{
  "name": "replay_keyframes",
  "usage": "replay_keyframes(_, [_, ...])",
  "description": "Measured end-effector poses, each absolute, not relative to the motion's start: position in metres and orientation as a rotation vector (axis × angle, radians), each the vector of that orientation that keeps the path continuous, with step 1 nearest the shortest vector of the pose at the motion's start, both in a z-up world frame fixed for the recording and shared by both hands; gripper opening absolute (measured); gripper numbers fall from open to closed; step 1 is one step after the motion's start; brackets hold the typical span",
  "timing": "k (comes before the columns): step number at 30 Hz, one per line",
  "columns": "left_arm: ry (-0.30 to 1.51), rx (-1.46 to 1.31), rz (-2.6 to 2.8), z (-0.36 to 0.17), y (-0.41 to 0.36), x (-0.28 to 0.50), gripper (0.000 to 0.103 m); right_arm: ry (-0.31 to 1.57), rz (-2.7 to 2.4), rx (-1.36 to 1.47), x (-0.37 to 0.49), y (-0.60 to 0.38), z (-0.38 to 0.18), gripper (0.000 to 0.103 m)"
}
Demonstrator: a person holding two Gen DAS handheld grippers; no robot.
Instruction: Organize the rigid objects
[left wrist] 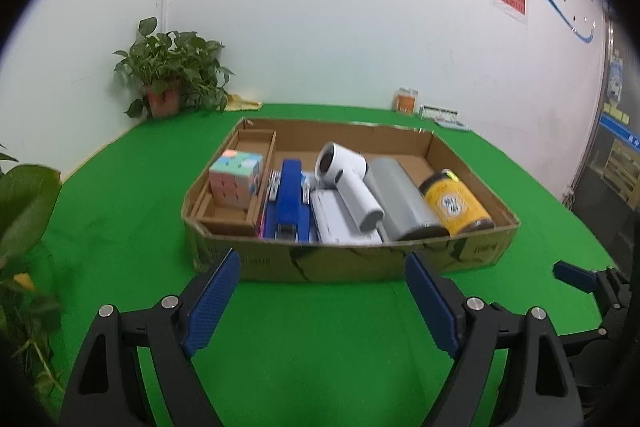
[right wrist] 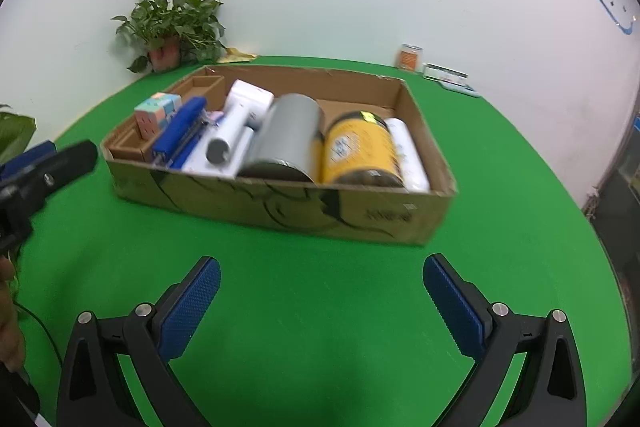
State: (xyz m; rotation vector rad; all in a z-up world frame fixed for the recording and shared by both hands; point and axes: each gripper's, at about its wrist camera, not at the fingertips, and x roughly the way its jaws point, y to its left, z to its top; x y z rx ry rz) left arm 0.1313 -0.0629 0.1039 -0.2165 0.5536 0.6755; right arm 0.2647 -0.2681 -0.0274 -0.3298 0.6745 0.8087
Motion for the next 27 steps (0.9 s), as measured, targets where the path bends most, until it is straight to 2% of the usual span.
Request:
replay_keyframes(11, [0.566,-0.195,0.68,0.106,-0.101,0.129,0.085,0.618,0.836,-0.254,0.24,-0.342,0.007,0.102])
replay_keyframes(27, [0.597,-0.19,0.694,0.104,-0.105,0.123,0.088,0.573,0.839,-0.25,0.208,-0.356,0.021,0.102])
